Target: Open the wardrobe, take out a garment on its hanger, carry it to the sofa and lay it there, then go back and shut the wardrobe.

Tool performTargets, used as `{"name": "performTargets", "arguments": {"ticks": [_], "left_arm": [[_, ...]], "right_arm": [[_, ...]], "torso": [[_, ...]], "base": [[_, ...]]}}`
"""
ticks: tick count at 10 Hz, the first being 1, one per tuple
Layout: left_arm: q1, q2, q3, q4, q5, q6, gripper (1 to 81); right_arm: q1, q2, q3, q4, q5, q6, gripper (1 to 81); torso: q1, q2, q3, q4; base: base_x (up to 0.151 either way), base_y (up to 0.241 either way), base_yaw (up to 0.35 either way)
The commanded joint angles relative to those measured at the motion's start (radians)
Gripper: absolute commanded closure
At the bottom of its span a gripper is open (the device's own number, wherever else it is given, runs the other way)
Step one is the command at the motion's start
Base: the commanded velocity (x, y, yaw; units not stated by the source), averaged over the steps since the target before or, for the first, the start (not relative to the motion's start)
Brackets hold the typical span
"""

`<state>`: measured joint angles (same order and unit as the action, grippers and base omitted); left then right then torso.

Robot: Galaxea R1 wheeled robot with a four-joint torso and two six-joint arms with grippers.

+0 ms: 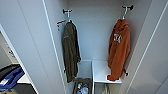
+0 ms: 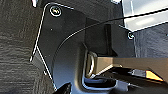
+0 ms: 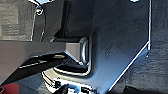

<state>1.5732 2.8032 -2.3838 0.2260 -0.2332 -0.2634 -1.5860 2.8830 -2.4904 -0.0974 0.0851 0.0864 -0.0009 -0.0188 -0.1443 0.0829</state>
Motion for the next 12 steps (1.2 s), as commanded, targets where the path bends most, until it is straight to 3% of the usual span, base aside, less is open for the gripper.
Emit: {"name": "performTargets", "arguments": {"ticks": [1,12], "left_arm": [[-0.029,-0.016,0.006,0.016,0.042,0.003,1.0],[-0.029,-0.008,0.006,0.018,0.038,0.003,1.0]], "right_arm": [[0.031,0.005,-0.013,-0.001,-0.051,-0.004,1.0],[0.036,0.011,-0.014,-0.002,-0.053,-0.005,1.0]], "torso": [[0.001,0.000,0.000,0.000],[0.001,0.000,0.000,0.000]], "base": [[0.082,0.000,0.000],[0.082,-0.012,0.000]]}}
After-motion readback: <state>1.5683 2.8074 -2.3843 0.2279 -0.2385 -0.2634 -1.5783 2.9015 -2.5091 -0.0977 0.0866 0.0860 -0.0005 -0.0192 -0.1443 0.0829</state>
